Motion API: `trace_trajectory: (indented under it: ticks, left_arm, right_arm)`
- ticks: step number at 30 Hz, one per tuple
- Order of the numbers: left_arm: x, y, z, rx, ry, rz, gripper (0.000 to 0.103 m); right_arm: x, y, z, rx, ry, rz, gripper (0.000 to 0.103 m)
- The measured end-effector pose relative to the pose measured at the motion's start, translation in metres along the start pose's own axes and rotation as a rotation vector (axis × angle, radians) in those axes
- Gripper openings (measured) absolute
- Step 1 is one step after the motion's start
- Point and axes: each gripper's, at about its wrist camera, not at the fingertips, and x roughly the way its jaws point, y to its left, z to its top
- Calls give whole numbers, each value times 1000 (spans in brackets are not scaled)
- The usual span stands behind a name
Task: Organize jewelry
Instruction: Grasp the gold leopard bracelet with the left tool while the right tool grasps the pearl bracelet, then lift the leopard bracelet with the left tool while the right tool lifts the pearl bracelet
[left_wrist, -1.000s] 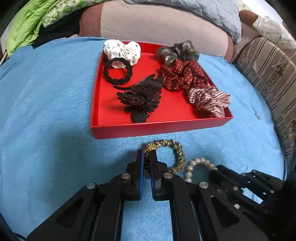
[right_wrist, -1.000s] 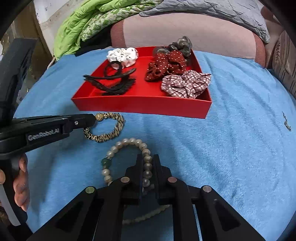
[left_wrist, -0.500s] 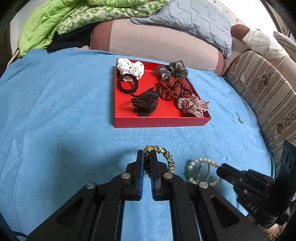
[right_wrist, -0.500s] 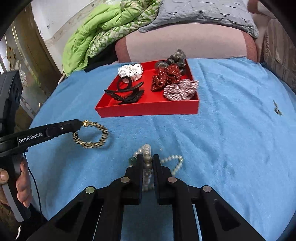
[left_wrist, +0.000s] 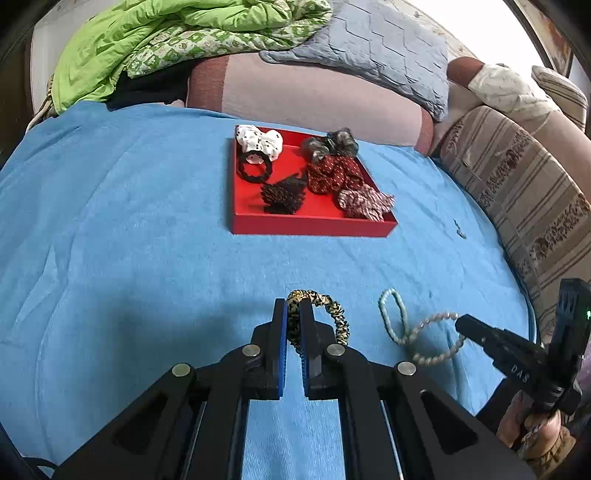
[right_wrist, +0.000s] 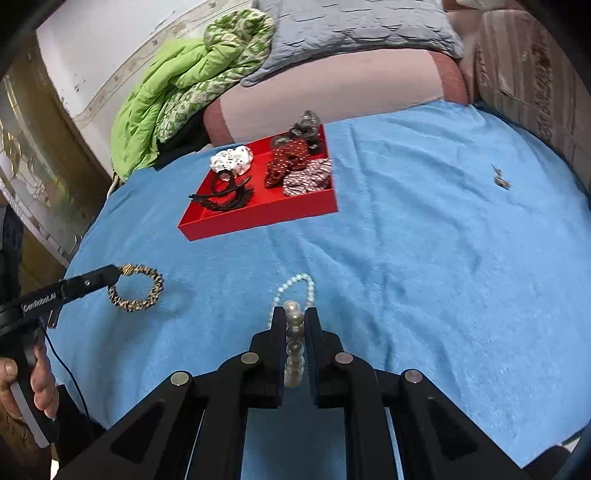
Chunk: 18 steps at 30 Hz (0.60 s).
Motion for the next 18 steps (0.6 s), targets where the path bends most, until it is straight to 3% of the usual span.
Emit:
trace_trajectory:
  ticks: [8, 18]
  left_arm:
    - [0, -5, -25, 12, 27, -5, 6]
    - [5, 3, -43, -8, 48, 47, 6]
  right_arm:
    - [-15, -8, -13, 40, -3, -2, 11]
    - [-20, -2, -18, 30, -8, 14, 11]
